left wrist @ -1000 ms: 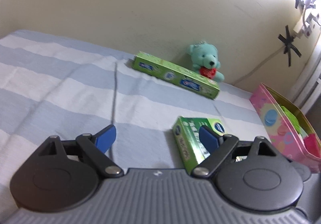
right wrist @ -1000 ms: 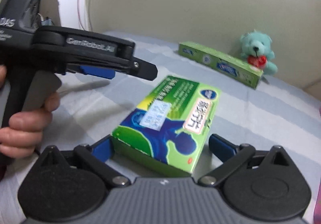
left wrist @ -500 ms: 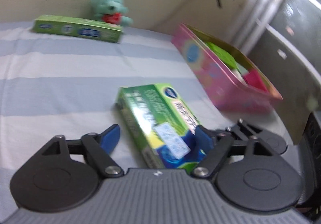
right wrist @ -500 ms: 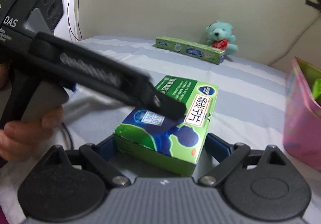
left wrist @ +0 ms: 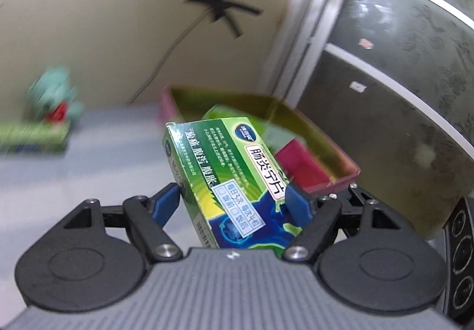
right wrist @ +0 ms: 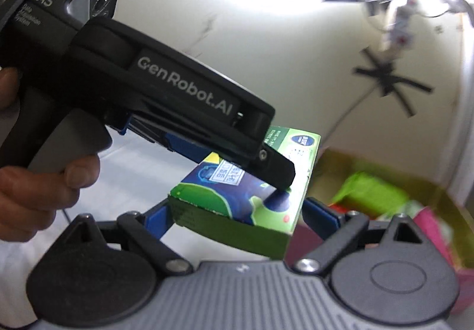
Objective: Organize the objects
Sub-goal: 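Carry the green medicine box over the pink tin with the right tool, then lower the medicine box into the tin and open the right tool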
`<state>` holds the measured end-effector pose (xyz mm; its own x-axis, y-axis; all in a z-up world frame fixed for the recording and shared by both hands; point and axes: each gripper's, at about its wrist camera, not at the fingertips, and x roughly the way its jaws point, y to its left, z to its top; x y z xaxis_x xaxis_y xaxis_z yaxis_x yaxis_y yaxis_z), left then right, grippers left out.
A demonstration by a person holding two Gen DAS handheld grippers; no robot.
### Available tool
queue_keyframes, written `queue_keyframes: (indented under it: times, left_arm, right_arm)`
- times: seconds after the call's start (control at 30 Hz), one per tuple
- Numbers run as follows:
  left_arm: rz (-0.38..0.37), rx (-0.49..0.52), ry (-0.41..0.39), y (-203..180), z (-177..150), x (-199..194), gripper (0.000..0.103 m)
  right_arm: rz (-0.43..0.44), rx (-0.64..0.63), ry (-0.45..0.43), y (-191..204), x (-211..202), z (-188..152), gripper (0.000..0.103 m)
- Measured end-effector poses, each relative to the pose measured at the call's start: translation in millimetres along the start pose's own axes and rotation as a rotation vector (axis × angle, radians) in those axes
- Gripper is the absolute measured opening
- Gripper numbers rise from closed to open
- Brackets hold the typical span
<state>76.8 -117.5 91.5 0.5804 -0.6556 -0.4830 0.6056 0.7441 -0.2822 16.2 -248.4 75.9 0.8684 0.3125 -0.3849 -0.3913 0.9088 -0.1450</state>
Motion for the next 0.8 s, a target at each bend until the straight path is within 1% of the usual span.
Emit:
queue_keyframes:
  times: [0.1, 0.17, 0.33, 0.43, 0.47, 0.57, 0.67, 0.8]
  left_arm:
    - [-0.018, 0.044, 0.001, -17, 17, 28, 0.080]
    - [-0.017, 0.062, 0.014, -23, 24, 50, 0.080]
    - [0.034, 0.094, 0.039, -31, 34, 95, 0.080]
    - [0.062, 0.088, 0.060, -29, 37, 111, 0.080]
    - [0.074, 0.089, 0.072, -29, 37, 116, 0.080]
    - [0.115, 0.111, 0.078, -30, 34, 122, 0.080]
    - [0.136, 0.107, 0.069, -28, 31, 117, 0.080]
    - [0.156, 0.083, 0.036, -26, 32, 99, 0.080]
  right_arm:
    - [-0.032, 0.039, -0.010, -36, 4, 7, 0.095]
    - [-0.042, 0.071, 0.000, -60, 16, 5, 0.095]
    - [-0.044, 0.133, 0.022, -96, 48, -4, 0.095]
    - [-0.044, 0.173, 0.033, -116, 70, -13, 0.095]
    - [-0.046, 0.180, 0.038, -119, 71, -17, 0.098]
    - [-0.084, 0.186, 0.039, -119, 72, -22, 0.103]
    - [-0.085, 0.187, 0.029, -117, 67, -25, 0.103]
    - [-0.088, 0.222, 0.021, -115, 54, -31, 0.103]
